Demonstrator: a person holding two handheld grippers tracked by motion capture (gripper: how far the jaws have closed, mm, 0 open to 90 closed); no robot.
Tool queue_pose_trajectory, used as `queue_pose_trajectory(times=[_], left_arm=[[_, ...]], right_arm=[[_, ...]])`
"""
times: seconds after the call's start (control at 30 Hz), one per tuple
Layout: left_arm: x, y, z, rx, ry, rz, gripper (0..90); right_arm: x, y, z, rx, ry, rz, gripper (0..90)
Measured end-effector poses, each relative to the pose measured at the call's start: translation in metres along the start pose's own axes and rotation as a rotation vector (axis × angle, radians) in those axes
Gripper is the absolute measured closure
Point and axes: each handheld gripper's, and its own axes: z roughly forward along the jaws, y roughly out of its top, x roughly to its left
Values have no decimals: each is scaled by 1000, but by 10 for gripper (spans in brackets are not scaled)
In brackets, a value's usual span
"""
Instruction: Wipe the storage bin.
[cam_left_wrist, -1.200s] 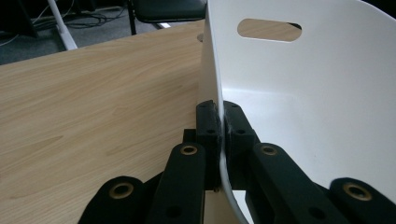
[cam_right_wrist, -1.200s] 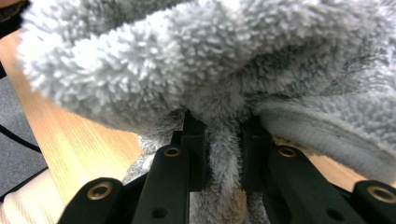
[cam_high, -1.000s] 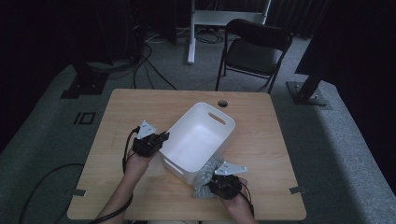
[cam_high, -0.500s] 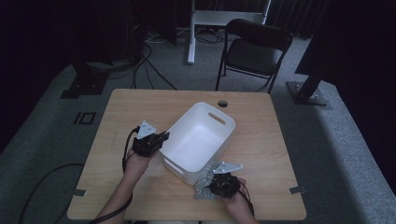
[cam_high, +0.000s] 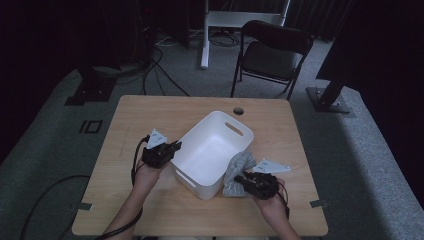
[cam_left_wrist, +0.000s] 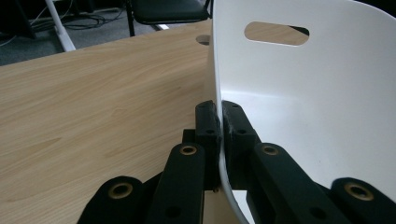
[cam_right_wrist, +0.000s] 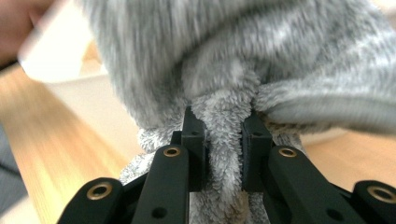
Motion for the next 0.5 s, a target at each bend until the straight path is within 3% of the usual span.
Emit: queue_pose_trajectory(times=[0.07, 0.13, 0.4, 0.5], left_arm=[[0, 0, 0, 0, -1, 0, 865], [0, 0, 0, 2, -5, 7, 865], [0, 1, 1, 7, -18, 21, 868], [1, 1, 0, 8, -25, 17, 869]], right_arm=[[-1, 7, -9, -48, 8, 5, 761], [1, 11, -10, -60, -2, -6, 761], [5, 8, 12, -22, -43, -30, 763], [5, 2, 18, 3, -52, -17, 764]])
